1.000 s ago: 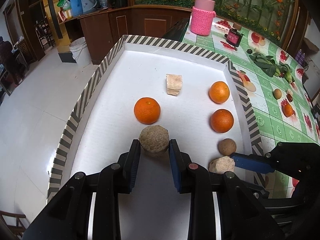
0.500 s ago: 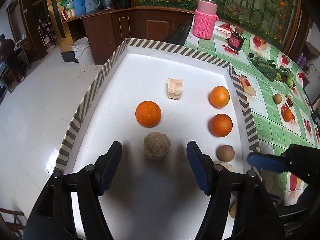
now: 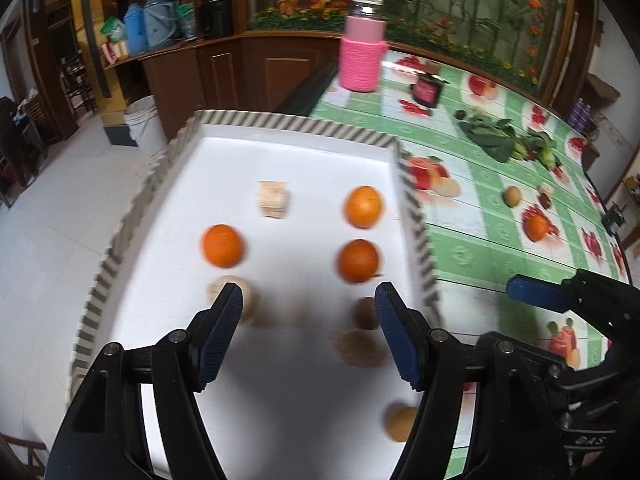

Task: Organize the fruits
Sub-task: 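Move both tools back to the table toward an orange and a brown ball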

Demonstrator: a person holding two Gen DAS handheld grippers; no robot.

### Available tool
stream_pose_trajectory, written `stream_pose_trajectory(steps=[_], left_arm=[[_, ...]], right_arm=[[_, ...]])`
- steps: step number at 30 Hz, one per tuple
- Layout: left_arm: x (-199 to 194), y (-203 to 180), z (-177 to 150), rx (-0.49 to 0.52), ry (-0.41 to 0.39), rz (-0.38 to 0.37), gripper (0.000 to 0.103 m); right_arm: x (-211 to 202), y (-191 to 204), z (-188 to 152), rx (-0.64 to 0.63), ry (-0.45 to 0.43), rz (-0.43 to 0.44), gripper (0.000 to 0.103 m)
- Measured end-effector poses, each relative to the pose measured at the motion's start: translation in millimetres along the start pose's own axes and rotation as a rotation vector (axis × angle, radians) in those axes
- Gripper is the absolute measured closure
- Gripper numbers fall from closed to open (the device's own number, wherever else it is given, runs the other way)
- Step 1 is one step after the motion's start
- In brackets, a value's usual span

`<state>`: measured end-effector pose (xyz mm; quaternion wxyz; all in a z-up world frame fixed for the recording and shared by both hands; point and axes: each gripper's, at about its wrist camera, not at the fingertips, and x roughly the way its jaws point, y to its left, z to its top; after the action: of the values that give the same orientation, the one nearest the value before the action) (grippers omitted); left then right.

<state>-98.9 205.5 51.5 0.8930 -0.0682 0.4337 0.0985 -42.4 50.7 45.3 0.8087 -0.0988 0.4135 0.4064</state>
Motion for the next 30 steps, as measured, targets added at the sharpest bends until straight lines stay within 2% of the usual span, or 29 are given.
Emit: stream_pose_trajectory(steps=[6, 12, 15, 19, 26, 27, 29, 30], left_arm=[[2.1, -41.5, 1.1, 0.057, 0.015, -0.064, 0.035], [4.2, -86.0, 4.0, 0.136, 0.030, -0.124, 0.035], [8.0, -104.3, 7.4, 0.159, 0.049, -0.154, 0.035], [13.2, -121.2, 15.0, 0.179, 0.070, -0.183, 0.035], [22.7, -141.6, 33.6, 0.223, 0.074, -0.172, 0.035], [25.5, -144.2, 36.8, 0.231, 0.074, -0.168, 0.035], [31.0, -149.4, 43.3, 0.245, 0.078, -0.165, 0.035], [33.8, -151.9, 46.8, 0.251, 0.080, -0.165, 0.035]], right_arm=[[-17.9, -30.7, -17.1, 0.053, -0.004, -0.053, 0.044], [-38.8, -78.8, -33.0, 0.120, -0.003, -0.148, 0.043], [-47.9, -105.4, -32.8, 0.148, -0.001, -0.218, 0.043], [-55.6, -140.5, -26.1, 0.208, -0.028, -0.265, 0.039], [-23.4, -165.6, -7.6, 0.192, -0.015, -0.247, 0.039], [-16.7, -167.6, -6.8, 0.188, -0.005, -0.249, 0.042], [-2.3, -172.6, -6.5, 0.184, 0.032, -0.251, 0.065], [-1.4, -173.1, -7.8, 0.181, 0.029, -0.243, 0.071]])
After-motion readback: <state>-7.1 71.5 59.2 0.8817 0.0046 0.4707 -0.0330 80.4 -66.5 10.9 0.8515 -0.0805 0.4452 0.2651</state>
